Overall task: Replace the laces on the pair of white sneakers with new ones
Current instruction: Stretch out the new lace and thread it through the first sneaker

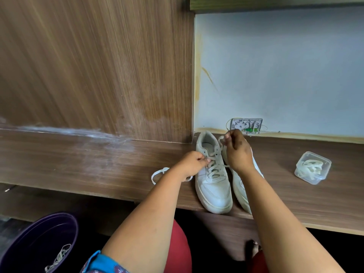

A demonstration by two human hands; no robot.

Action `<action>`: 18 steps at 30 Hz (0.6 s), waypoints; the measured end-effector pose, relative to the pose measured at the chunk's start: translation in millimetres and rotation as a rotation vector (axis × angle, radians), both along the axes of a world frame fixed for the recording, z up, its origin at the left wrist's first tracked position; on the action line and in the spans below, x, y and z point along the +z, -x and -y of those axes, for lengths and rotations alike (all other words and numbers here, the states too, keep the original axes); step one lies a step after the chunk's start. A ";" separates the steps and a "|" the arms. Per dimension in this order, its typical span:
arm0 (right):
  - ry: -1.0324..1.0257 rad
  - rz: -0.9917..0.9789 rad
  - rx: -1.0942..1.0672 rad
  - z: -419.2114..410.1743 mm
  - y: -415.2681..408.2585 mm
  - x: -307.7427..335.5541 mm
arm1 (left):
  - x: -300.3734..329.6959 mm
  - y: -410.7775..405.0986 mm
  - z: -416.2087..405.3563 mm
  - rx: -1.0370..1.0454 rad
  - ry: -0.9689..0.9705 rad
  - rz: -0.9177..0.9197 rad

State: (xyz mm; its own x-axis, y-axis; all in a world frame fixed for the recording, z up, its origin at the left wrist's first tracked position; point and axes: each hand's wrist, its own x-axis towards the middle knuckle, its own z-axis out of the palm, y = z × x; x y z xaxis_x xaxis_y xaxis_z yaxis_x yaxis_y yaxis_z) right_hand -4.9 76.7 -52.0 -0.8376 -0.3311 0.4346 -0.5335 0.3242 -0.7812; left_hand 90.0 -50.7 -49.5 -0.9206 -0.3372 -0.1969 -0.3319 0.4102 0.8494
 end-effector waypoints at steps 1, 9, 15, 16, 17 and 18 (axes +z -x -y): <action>-0.137 -0.084 0.000 -2.8 0.3 -2.7 | 5.8 -1.9 0.3 0.011 -0.044 -0.026; -0.219 -0.112 0.248 8.5 -39.2 4.8 | 50.0 -19.1 -14.6 0.148 -0.493 -0.504; -0.138 0.097 -0.040 -13.1 -28.3 6.4 | 71.7 -37.3 -14.7 0.174 -0.647 -0.648; -0.139 0.021 0.046 -14.8 -33.1 13.8 | 69.2 -37.9 -18.8 0.154 -0.542 -0.613; -0.156 -0.069 0.134 -15.1 -41.4 23.5 | 67.2 -37.6 -23.5 0.128 -0.455 -0.585; -0.186 -0.162 0.192 -14.8 -51.8 33.9 | 65.9 -36.3 -27.9 0.108 -0.413 -0.574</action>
